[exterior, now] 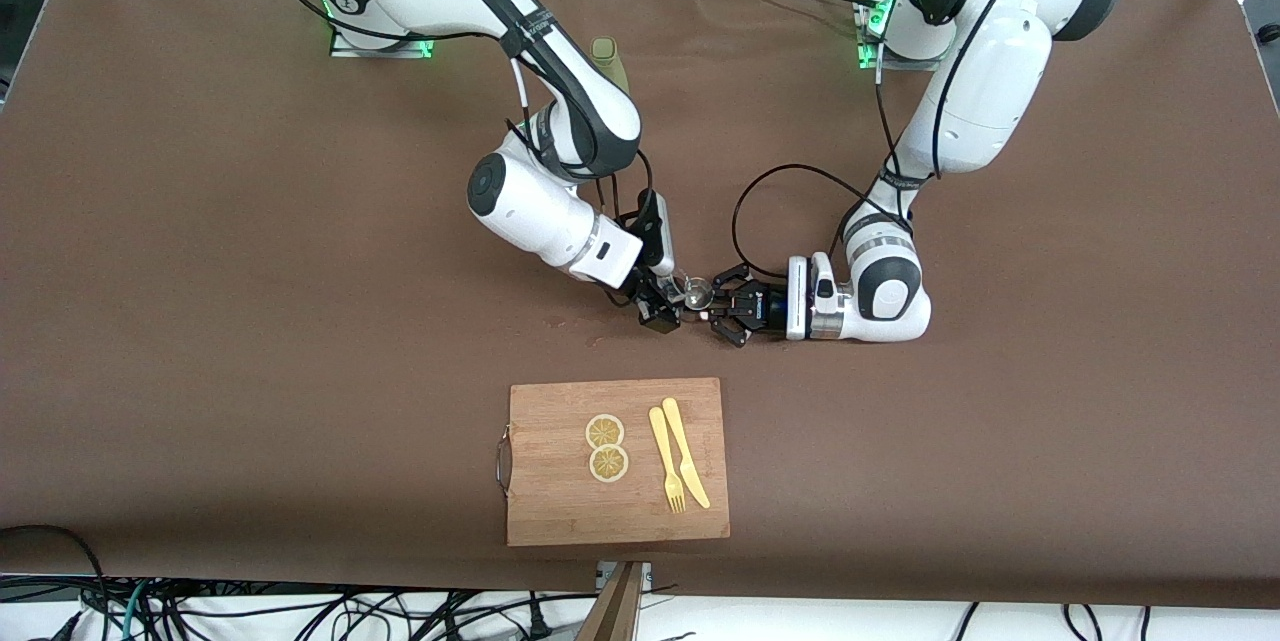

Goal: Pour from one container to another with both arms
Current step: 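Tilt the glass cup with the right gripper to pour into the jigger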

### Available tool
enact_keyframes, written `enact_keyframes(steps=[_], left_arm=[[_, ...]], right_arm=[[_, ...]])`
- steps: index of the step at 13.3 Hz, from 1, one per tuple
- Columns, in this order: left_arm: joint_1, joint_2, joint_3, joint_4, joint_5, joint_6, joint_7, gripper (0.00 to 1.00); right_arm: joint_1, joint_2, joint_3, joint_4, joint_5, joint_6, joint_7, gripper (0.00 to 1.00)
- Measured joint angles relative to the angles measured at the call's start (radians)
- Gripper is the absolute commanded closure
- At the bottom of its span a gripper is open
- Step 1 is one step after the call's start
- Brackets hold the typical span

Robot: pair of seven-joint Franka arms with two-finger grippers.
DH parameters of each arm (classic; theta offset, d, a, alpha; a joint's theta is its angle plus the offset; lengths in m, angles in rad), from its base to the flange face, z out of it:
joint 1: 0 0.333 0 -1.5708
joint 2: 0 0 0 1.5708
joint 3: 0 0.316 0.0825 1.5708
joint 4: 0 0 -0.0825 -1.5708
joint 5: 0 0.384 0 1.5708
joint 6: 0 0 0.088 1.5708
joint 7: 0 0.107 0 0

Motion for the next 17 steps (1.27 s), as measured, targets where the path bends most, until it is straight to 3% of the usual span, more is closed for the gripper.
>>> enact_keyframes(steps=[17], left_arm=[[-0.003, 0.0, 0.0, 0.011, 0.0, 0.018, 0.002, 1.0]], right_arm=[[0.017, 0.003, -0.001, -0.007, -0.107, 0.056, 0.0, 1.0]])
